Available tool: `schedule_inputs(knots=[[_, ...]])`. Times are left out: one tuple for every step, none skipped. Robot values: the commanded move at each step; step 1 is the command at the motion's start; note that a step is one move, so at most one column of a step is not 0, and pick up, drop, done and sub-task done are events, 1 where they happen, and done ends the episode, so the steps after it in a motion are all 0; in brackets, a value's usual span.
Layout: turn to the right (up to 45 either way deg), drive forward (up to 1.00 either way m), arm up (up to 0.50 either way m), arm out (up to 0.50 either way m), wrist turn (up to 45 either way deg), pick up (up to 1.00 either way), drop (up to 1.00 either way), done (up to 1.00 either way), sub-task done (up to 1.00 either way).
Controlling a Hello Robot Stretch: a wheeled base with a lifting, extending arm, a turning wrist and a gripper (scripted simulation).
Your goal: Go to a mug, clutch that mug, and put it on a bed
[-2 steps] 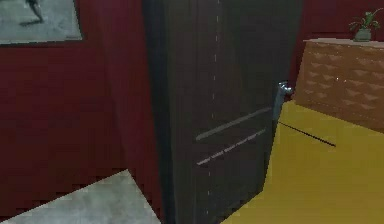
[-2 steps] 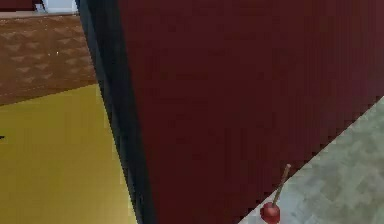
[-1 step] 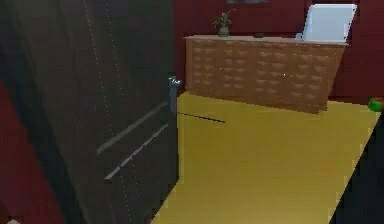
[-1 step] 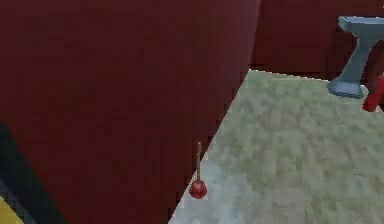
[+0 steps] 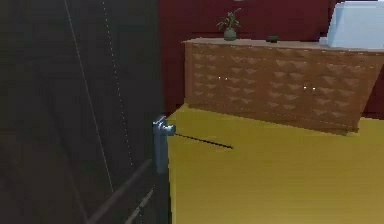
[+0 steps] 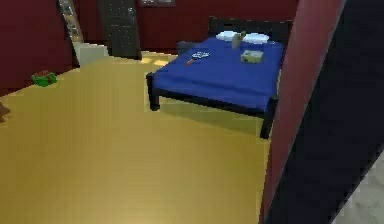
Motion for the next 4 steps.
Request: schedule_inputs(knots=[[45.0, 0.0, 0.0, 0.0, 0.0, 0.0, 0.0, 0.0, 0.0], [18.0, 0.0, 0.0, 0.0, 0.0, 0.0, 0.0, 0.0, 0.0], [0.0, 1.0, 0.0, 0.0, 0.0, 0.0, 0.0, 0.0, 0.0], [0.0, 1.0, 0.0, 0.0, 0.0, 0.0, 0.0, 0.0, 0.0]])
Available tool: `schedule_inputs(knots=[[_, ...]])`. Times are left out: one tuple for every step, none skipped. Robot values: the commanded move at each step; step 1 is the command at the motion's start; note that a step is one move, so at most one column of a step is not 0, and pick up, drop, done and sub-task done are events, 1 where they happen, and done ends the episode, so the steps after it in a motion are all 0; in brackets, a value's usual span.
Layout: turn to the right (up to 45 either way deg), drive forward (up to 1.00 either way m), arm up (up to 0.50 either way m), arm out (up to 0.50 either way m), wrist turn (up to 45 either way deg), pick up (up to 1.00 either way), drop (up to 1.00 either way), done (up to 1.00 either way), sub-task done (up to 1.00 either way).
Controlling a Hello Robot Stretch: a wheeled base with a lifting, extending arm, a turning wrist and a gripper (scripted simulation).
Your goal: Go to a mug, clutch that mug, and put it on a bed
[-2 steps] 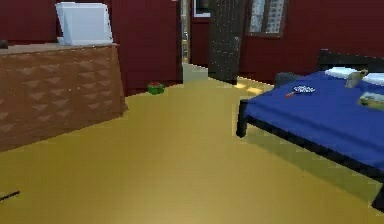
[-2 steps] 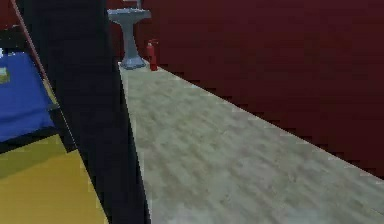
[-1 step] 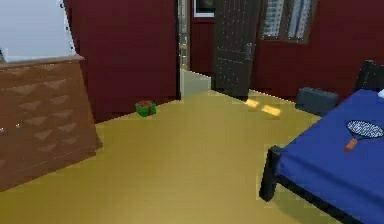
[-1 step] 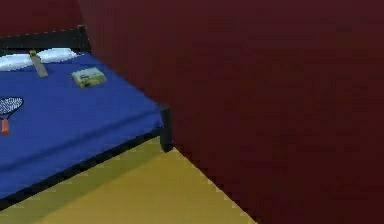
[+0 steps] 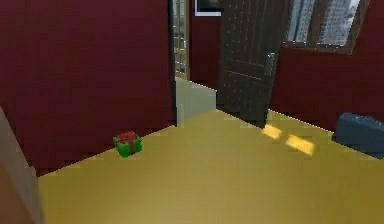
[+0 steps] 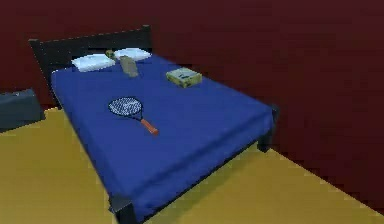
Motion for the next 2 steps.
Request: schedule_inputs(knots=[[0.0, 1.0, 0.0, 0.0, 0.0, 0.0, 0.0, 0.0, 0.0], [0.0, 1.0, 0.0, 0.0, 0.0, 0.0, 0.0, 0.0, 0.0]])
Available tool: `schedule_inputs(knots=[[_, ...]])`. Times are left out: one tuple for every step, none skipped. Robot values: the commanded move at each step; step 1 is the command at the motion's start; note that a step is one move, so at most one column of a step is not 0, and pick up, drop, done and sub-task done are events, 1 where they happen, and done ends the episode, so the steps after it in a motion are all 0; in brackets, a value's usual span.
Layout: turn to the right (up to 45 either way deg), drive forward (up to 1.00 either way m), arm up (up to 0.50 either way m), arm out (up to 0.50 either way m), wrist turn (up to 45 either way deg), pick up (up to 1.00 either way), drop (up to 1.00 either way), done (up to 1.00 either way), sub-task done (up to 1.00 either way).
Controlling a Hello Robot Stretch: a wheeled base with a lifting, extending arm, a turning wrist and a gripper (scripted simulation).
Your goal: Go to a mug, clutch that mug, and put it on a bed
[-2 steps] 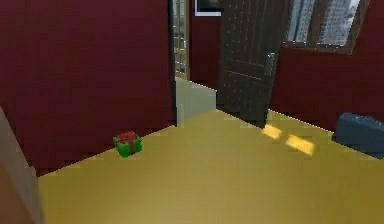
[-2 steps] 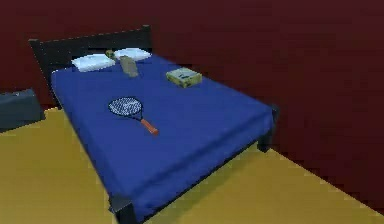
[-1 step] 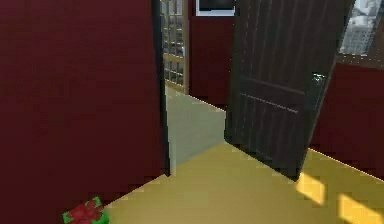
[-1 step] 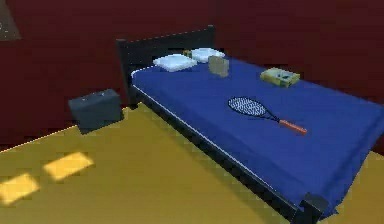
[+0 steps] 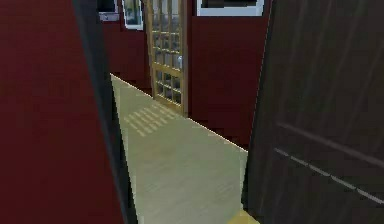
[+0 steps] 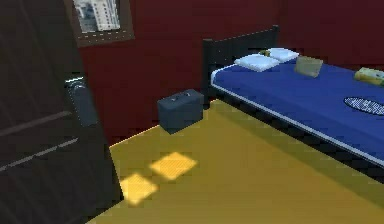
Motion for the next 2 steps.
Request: schedule_inputs(knots=[[0.0, 0.9, 0.0, 0.0, 0.0, 0.0, 0.0, 0.0, 0.0], [-45.0, 0.0, 0.0, 0.0, 0.0, 0.0, 0.0, 0.0, 0.0]])
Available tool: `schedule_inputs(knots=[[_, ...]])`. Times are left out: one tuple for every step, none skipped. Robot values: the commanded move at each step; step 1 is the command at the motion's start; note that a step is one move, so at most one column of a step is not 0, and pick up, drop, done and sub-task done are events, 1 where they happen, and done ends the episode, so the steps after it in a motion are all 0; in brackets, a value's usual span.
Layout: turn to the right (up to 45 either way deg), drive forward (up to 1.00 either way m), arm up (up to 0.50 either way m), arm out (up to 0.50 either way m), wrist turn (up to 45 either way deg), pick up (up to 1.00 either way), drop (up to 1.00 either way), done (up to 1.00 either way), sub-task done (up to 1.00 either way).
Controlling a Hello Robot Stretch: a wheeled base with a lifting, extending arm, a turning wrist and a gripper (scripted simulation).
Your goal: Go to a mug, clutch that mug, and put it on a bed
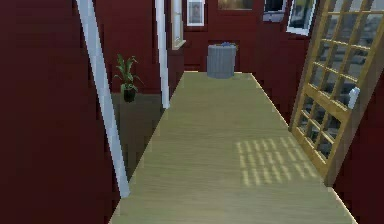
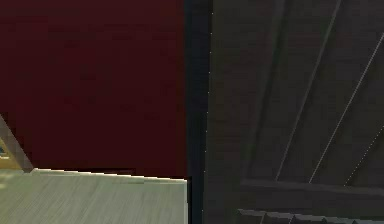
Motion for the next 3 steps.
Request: schedule_inputs(knots=[[-6.0, 0.0, 0.0, 0.0, 0.0, 0.0, 0.0, 0.0, 0.0], [0.0, 1.0, 0.0, 0.0, 0.0, 0.0, 0.0, 0.0, 0.0], [0.0, 0.45, 0.0, 0.0, 0.0, 0.0, 0.0, 0.0, 0.0]])
